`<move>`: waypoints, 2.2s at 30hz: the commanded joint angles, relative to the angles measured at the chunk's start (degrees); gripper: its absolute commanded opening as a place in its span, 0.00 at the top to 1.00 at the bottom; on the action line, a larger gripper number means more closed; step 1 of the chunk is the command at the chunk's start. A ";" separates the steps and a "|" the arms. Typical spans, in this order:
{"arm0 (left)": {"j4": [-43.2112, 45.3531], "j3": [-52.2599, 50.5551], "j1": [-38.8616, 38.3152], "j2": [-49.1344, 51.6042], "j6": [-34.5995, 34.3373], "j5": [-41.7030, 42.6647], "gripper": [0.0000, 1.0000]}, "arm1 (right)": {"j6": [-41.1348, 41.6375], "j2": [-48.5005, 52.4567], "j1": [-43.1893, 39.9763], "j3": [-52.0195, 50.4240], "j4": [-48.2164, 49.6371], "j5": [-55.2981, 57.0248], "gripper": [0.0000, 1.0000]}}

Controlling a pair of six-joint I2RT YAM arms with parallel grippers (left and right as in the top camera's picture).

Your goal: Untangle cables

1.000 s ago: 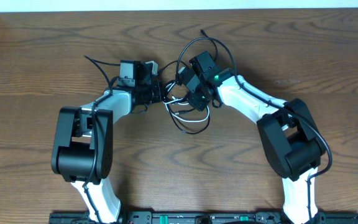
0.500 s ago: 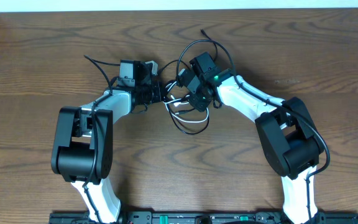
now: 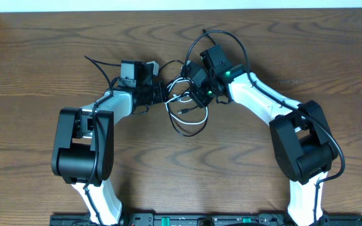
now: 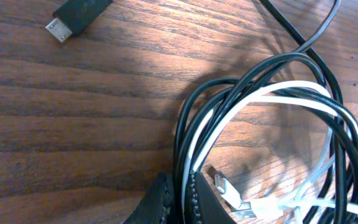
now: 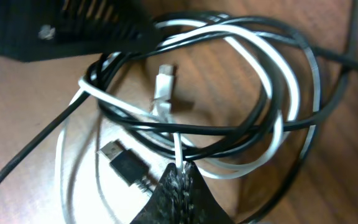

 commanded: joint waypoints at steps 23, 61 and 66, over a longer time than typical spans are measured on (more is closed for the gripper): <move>-11.21 4.24 -0.04 -7.61 2.12 -3.91 0.58 | 10.27 -1.64 -8.87 -0.04 -5.25 -8.85 0.61; -9.03 4.20 -1.66 -7.34 5.09 1.27 0.93 | 14.29 -2.01 -12.79 -0.79 -7.04 -17.97 0.59; -9.99 4.17 1.20 -11.19 7.74 16.68 0.93 | 11.54 -2.01 -15.65 -0.79 -5.20 -33.46 0.59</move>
